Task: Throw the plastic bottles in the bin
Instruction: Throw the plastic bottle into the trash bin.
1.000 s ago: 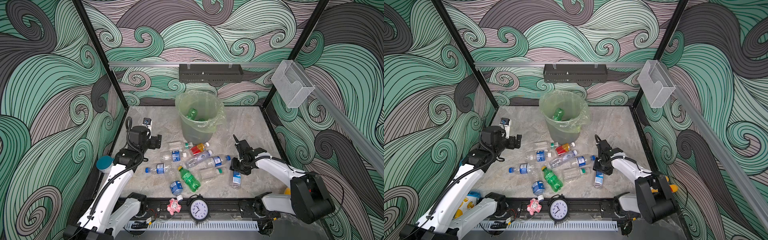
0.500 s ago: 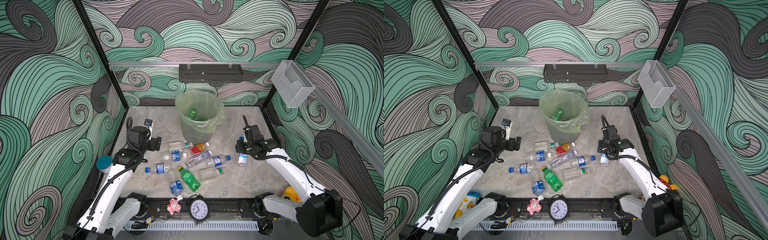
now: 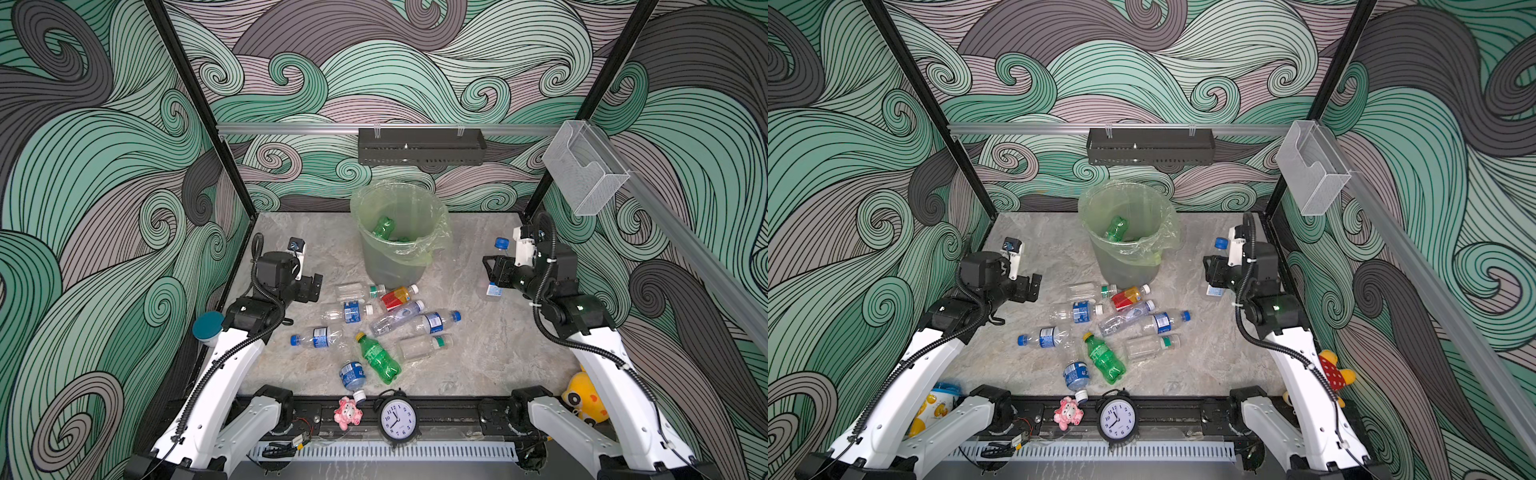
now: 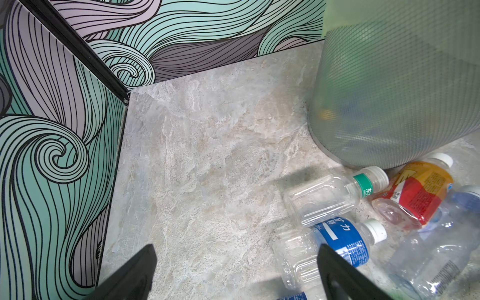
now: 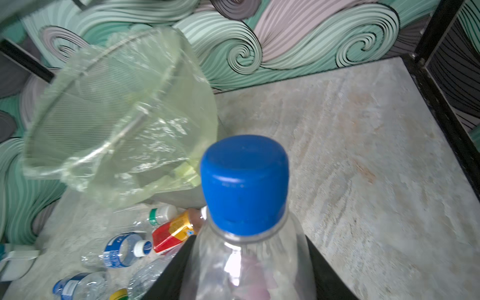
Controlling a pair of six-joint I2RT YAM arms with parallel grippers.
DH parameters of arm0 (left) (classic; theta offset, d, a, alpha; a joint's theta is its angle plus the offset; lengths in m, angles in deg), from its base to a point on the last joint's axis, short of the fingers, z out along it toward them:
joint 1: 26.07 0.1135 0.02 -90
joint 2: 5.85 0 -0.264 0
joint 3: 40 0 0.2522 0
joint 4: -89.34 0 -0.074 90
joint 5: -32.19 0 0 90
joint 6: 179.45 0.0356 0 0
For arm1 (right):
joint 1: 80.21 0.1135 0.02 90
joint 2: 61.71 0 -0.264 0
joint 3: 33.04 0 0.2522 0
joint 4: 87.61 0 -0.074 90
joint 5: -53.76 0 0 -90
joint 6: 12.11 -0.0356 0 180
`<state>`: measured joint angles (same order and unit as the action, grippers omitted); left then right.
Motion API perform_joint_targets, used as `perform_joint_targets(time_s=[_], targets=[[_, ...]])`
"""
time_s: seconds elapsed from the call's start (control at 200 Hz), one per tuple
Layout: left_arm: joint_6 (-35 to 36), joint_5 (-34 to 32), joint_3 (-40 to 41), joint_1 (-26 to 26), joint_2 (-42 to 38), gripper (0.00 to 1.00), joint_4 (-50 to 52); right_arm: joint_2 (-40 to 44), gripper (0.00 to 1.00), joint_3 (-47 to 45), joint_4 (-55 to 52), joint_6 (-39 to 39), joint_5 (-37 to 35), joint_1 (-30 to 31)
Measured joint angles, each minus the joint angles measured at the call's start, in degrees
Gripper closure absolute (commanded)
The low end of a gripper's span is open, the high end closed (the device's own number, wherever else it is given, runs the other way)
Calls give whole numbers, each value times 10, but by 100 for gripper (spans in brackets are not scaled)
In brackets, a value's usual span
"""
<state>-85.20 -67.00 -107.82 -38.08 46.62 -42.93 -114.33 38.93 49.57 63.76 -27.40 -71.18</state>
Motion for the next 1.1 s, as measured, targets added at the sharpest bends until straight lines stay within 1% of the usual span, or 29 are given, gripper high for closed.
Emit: perform_joint_targets(time_s=[0.125, 0.335, 0.465, 0.541, 0.576, 0.616, 0.661, 0.691, 0.751, 0.826, 0.891, 0.936, 0.986, 1.031, 1.101], targets=[[-4, 5, -3, 0, -3, 1, 3, 16, 59, -11, 26, 1, 40, 0], [-15, 7, -4, 0, -5, 1, 13, 19, 59, -5, 40, 17, 80, 0], [-21, 6, -13, 0, 1, 1, 22, 0, 62, 45, 43, 29, 107, 0], [-24, 6, -17, 0, 2, 1, 22, -34, 62, 97, 56, 30, 129, 2], [-24, 6, -18, 0, 1, 1, 23, -62, 59, 130, 61, 30, 138, 7], [-26, 7, -18, 0, 1, 1, 23, -98, 51, 173, 66, 30, 144, 16], [-27, 7, -17, 0, 1, 1, 23, -145, 33, 230, 70, 32, 146, 32], [-28, 9, -17, 0, 0, 1, 22, -188, 26, 282, 66, 35, 146, 47], [-31, 16, -18, 0, -1, 1, 23, -272, 24, 383, 49, 42, 146, 73], [-32, 35, -22, 0, -2, 1, 26, -389, 22, 539, 0, 49, 148, 99], [-31, 50, -29, 0, -2, 1, 30, -459, 21, 622, -39, 53, 150, 110], [-28, 57, -34, 0, -2, 1, 34, -487, 20, 645, -67, 55, 150, 113], [-23, 60, -39, 0, -2, 1, 39, -496, 18, 641, -92, 58, 148, 113], [-20, 60, -42, 0, -2, 1, 42, -494, 17, 623, -114, 62, 143, 112], [-14, 61, -42, 0, -2, 1, 49, -469, 15, 572, -129, 67, 134, 110]])
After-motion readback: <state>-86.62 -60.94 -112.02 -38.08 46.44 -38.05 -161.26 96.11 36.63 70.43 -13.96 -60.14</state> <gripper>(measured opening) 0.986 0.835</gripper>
